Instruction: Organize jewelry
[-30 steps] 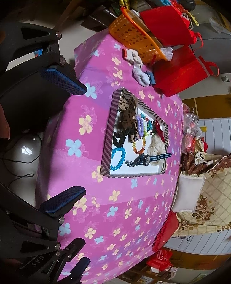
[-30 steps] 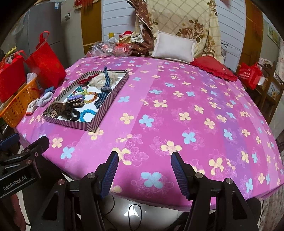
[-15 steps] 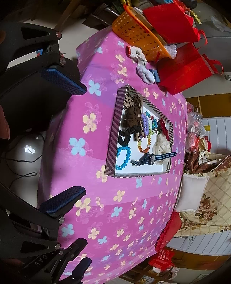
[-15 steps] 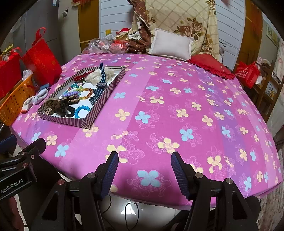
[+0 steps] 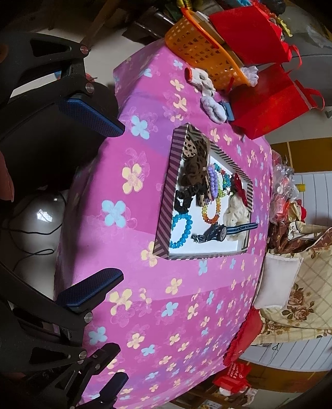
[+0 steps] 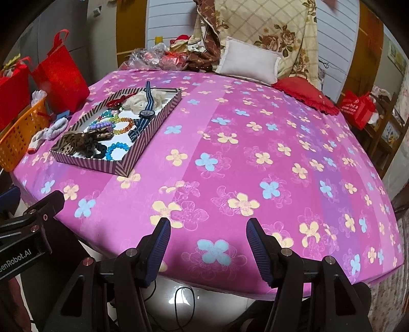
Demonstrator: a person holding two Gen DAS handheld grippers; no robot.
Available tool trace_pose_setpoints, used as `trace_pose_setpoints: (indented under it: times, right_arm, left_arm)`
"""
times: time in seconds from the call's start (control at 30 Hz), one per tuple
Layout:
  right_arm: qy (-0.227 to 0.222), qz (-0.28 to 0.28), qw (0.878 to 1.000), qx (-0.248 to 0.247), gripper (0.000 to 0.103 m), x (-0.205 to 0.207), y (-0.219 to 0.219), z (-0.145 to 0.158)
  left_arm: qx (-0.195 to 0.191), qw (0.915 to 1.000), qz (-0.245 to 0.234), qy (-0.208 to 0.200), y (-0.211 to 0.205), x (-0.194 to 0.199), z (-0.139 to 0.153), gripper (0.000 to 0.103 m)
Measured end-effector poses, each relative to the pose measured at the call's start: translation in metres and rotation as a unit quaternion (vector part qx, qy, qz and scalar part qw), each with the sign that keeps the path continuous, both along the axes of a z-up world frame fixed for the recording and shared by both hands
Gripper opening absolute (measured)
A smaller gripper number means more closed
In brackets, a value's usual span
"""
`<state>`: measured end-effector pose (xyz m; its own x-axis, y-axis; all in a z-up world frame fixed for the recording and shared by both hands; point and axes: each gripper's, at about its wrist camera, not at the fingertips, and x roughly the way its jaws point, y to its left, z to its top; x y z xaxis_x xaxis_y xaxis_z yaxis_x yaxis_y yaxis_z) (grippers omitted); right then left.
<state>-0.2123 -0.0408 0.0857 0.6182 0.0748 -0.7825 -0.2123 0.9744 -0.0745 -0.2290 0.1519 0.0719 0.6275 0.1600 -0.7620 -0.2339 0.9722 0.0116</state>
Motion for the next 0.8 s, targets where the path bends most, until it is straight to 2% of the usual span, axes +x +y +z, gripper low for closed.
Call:
trace_pose_setpoints:
  times: [0.8]
  right_arm:
    - [0.006,0.003,1.000,-0.005,0.059,0.0009,0.0040,-0.0063]
  left_arm:
    - [0.007,0.9998,0.011,0.015,0.0006,0.0015,-0.0085,0.103]
